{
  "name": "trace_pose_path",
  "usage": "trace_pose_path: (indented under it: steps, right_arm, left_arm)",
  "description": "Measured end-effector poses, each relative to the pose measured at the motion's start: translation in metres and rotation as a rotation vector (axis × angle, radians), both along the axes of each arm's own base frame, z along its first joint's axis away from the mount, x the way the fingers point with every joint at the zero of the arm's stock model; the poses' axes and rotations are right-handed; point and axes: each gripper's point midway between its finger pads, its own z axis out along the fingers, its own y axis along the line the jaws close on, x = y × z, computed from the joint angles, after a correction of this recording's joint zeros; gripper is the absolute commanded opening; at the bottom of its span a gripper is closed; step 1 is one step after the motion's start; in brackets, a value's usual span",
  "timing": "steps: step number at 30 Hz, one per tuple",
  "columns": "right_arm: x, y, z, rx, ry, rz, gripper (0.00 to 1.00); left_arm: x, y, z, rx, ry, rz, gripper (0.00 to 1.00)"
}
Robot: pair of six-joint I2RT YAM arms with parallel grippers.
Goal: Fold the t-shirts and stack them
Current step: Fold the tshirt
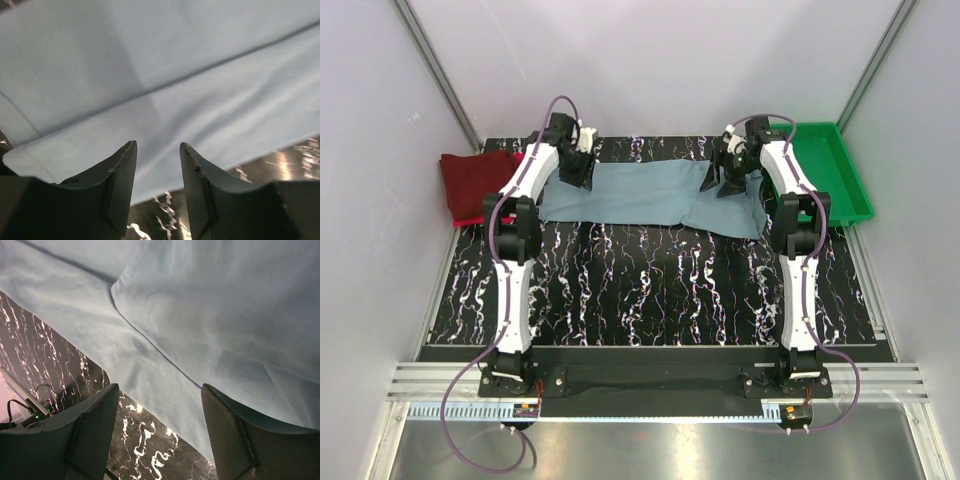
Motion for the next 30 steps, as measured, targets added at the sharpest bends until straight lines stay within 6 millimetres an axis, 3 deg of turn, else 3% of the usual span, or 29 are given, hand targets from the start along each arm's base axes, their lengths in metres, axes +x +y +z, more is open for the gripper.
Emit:
trace_pose_path:
  steps: [3,8,15,30]
  right_arm:
    - [-0.001,-0.001,-0.008,-0.006,0.016,-0.001,0.74]
    - [0.001,-0.007,-0.013,-0.047,0.013,-0.016,0.74]
    - [0.002,-0.021,-0.041,-0.138,0.045,-0.042,0.75]
    - [0.005,-0.04,-0.043,-0.148,0.059,-0.087,0.76]
  left_arm:
    - [0.001,0.015,-0.027,0.032,0.044,0.025,0.46]
    - [0.001,0.033,-0.055,0.061,0.09,0.058,0.47]
    - [0.003,0.037,-0.057,0.075,0.087,0.077,0.49]
    - [0.003,0.04,-0.059,0.097,0.086,0.11,0.49]
